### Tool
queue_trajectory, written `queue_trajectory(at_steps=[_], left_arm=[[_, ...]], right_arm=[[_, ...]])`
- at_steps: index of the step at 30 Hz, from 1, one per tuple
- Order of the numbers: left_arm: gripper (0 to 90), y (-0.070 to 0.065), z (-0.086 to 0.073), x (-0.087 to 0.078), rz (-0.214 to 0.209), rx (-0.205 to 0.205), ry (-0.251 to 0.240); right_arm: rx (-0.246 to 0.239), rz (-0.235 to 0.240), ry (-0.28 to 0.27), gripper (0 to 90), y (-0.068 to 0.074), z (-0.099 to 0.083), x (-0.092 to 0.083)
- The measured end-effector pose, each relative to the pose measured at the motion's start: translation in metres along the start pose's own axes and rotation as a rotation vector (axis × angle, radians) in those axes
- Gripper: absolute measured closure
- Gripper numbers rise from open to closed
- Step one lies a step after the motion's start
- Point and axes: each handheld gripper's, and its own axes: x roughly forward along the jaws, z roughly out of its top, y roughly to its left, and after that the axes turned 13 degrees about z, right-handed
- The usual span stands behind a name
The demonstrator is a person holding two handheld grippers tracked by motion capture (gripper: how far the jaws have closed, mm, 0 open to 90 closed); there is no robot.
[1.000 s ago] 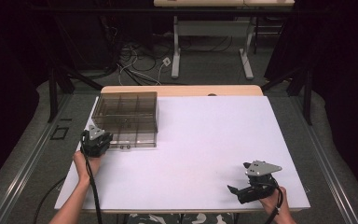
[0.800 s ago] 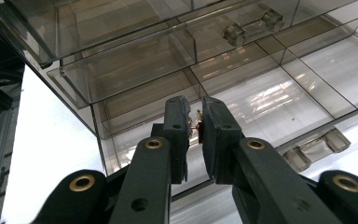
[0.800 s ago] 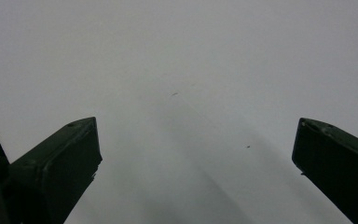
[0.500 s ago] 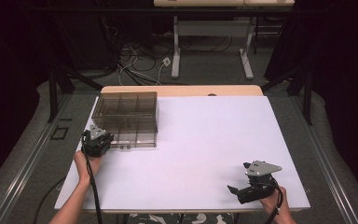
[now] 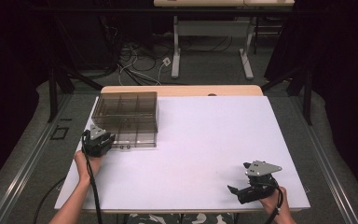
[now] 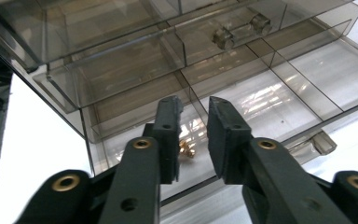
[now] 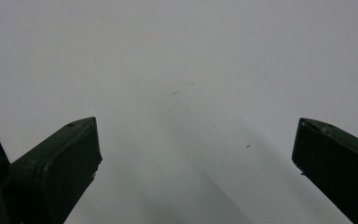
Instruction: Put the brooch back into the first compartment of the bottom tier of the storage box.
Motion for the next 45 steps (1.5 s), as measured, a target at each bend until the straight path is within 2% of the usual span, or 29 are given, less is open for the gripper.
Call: queue_trajectory(at_steps=[4, 9, 15, 17, 18, 20, 25, 27, 34, 36, 41, 45], left_arm=[[64.2, 0.002, 0.003, -0.005, 0.003, -0.003, -0.005], [50.1, 0.001, 0.004, -0.008, -0.026, 0.000, 0.020], [38.3, 0.002, 0.004, -0.013, -0.035, 0.016, 0.043], [34.5, 0.003, 0.004, -0.015, -0.034, 0.030, 0.036], [33.0, 0.003, 0.004, -0.017, -0.041, 0.033, 0.051], [29.5, 0.002, 0.004, -0.018, -0.046, 0.028, 0.046], [22.5, 0.001, 0.002, -0.021, -0.055, 0.068, 0.067], [17.9, -0.001, 0.001, -0.021, -0.065, 0.062, 0.067], [13.7, -0.005, 0.000, -0.024, -0.070, 0.095, 0.084], [10.0, -0.007, -0.001, -0.025, -0.072, 0.097, 0.089], [8.1, -0.010, -0.004, -0.028, -0.075, 0.109, 0.103], [0.3, -0.015, -0.003, -0.029, -0.064, 0.123, 0.123]], right_arm=[[0.004, 0.000, -0.004, 0.2, 0.000, 0.000, 0.000], [0.003, 0.001, -0.003, 0.2, 0.001, 0.000, 0.000], [0.003, 0.001, -0.004, 0.3, 0.001, 0.000, 0.000], [0.004, 0.002, -0.005, 0.2, 0.001, 0.000, 0.000], [0.006, 0.001, -0.003, 0.2, 0.001, 0.000, 0.000], [0.007, 0.000, -0.002, 0.3, 0.001, 0.000, 0.000], [0.004, 0.005, -0.001, 0.3, 0.001, 0.000, 0.000], [0.004, 0.003, 0.000, 0.3, 0.001, 0.000, 0.000], [0.007, 0.003, 0.000, 0.3, 0.001, 0.000, 0.000], [0.004, 0.004, 0.000, 0.3, 0.001, 0.000, 0.000], [0.005, -0.001, -0.007, 0.3, 0.001, -0.001, 0.001], [0.006, 0.007, 0.002, 0.3, 0.001, 0.000, 0.000]])
